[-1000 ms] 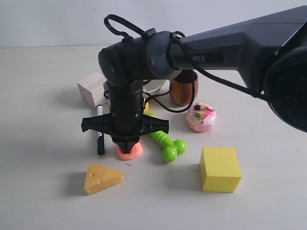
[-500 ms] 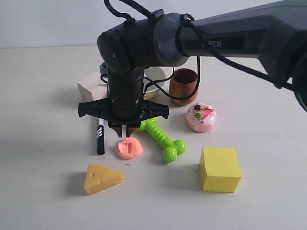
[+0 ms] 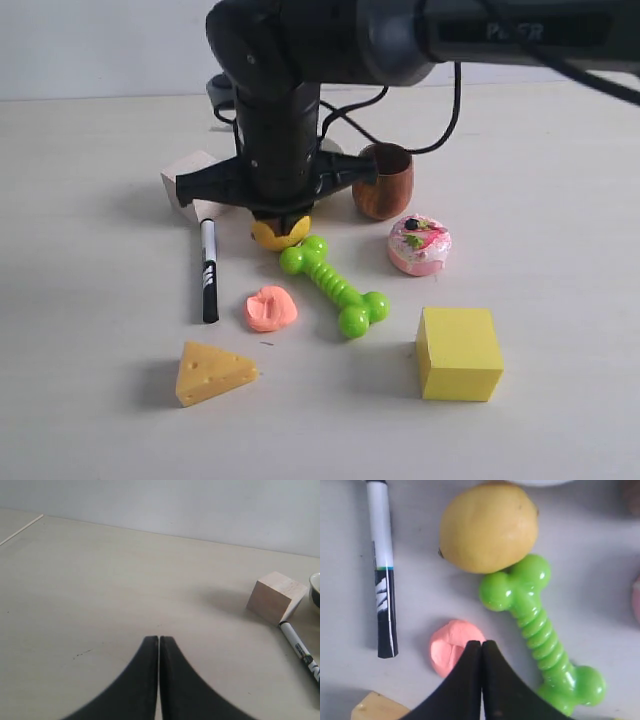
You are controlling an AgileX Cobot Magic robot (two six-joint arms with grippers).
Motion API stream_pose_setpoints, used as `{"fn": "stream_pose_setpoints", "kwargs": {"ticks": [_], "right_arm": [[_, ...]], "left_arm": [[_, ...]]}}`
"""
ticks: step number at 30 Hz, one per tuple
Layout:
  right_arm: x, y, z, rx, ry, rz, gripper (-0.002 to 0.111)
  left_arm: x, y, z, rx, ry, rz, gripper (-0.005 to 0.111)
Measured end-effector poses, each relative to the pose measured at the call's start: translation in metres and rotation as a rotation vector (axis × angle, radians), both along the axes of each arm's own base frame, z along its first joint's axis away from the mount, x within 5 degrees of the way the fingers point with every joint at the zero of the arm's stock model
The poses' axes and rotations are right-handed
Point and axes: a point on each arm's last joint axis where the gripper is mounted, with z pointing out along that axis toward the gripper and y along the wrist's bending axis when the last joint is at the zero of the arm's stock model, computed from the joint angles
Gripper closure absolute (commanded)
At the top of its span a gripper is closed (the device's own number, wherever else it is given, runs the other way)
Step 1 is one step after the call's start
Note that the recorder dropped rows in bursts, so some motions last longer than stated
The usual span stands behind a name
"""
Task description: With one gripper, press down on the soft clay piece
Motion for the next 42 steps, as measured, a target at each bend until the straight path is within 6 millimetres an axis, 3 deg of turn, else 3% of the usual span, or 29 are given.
{"fn": "stream_pose_setpoints", "kwargs": {"ticks": [5, 10, 19, 31, 37, 42], "right_arm": [[-0.003, -0.01, 0.037, 0.005, -0.095, 0.072, 0.108], [-0.005, -0.015, 0.061, 0.034, -0.164, 0.082, 0.108], [-0.001, -0.032, 0.074, -0.089, -0.259, 0.025, 0.108], [0.001, -0.039, 0.08, -0.158, -0.301, 0.022, 0.108], [-0.01, -0.053, 0.112, -0.07, -0.425, 0.056, 0.108], [-0.03, -0.085, 0.143, -0.05, -0.572, 0.037, 0.108]], "left_arm": [[0.0, 0.0, 0.0, 0.0, 0.0, 0.0, 0.103], [0.0, 0.0, 0.0, 0.0, 0.0, 0.0, 0.103], [0.0, 0.0, 0.0, 0.0, 0.0, 0.0, 0.103], [0.0, 0.0, 0.0, 0.0, 0.0, 0.0, 0.103], [0.0, 0.0, 0.0, 0.0, 0.0, 0.0, 0.103], [0.0, 0.0, 0.0, 0.0, 0.0, 0.0, 0.103]]}}
